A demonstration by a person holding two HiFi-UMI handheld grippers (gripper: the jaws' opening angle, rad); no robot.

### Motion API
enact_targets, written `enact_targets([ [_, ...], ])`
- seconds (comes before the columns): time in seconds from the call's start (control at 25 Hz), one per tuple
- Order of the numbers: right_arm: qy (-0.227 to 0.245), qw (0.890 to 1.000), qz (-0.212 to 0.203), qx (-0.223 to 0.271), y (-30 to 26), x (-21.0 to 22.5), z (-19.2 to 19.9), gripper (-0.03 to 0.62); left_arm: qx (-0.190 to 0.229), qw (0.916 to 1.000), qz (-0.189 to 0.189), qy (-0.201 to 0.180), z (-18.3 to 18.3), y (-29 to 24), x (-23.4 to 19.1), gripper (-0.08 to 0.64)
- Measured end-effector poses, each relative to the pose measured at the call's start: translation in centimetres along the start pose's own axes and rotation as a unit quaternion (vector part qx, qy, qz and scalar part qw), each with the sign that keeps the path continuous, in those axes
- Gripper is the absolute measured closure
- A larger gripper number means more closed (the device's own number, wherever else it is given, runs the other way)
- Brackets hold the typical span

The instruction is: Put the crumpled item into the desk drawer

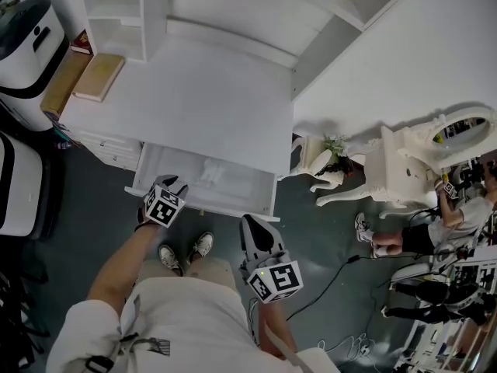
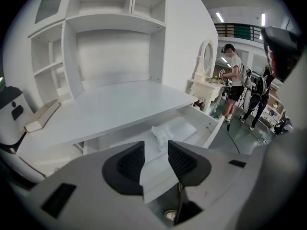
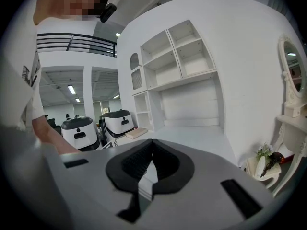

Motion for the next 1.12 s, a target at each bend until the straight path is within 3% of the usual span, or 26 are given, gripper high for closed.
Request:
enact_targets([
  [0.28,0.016,1.0,-0.001,0.002,-0.6,-0.6,0.1,0.583,0.041,0.9987,-0.021,0.022,-0.9,2.6,-1.3,0.473],
  [0.44,0.022,1.0,-0.002,0.01,-1.4,-0.3,-0.7,0.583,0.069,0.9966,-0.046,0.006,-2.5,3.9,-2.7,0.542],
  [0.84,0.034,0.999,-0.005,0.032,-3.1,1.2,-3.1,0.583,0.149,0.9847,-0.086,0.032,-7.9,7.6,-4.8,0.545],
  [1.12,0.034,0.998,0.009,0.047,-3.8,4.0,-4.3,0.583,0.214,0.9709,-0.108,0.004,-13.5,10.7,-5.6,0.545],
])
Point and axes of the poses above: the fingertips, and each gripper's own axes: y backward along the fingers, x to its right, z out of its underside, the point moved 6 cm from there along y, backward along the fingers, and after that the axes turned 10 degrees about x, right-handed, at the moved point
